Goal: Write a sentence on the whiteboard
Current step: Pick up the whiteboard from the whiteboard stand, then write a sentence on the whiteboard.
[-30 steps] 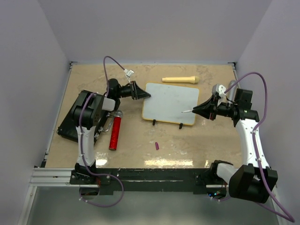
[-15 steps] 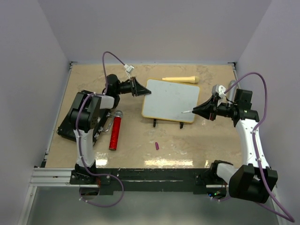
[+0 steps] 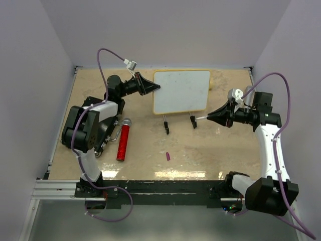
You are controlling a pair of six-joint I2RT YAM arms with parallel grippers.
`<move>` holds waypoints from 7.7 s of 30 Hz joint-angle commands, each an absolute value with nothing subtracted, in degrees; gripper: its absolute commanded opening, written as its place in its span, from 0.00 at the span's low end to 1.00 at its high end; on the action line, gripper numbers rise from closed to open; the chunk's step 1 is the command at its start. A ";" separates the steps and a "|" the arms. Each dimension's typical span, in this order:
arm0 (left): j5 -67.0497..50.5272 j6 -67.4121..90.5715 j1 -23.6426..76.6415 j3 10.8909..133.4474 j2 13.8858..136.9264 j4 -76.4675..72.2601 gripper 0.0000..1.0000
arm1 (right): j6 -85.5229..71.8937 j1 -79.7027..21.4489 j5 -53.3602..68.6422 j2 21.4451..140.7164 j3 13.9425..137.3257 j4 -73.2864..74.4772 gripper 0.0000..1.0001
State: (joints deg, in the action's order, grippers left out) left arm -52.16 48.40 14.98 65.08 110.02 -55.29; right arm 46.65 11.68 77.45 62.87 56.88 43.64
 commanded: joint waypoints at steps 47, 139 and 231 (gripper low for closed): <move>-14.59 30.50 39.29 26.55 78.49 -63.72 0.00 | 37.34 9.49 75.66 53.09 55.29 31.46 0.00; 6.33 50.18 50.62 21.09 86.74 -67.32 0.00 | 30.42 -16.61 52.31 59.59 52.12 15.30 0.00; 5.36 47.37 51.06 21.00 87.19 -68.82 0.00 | 29.71 -21.27 48.87 60.29 49.57 12.92 0.00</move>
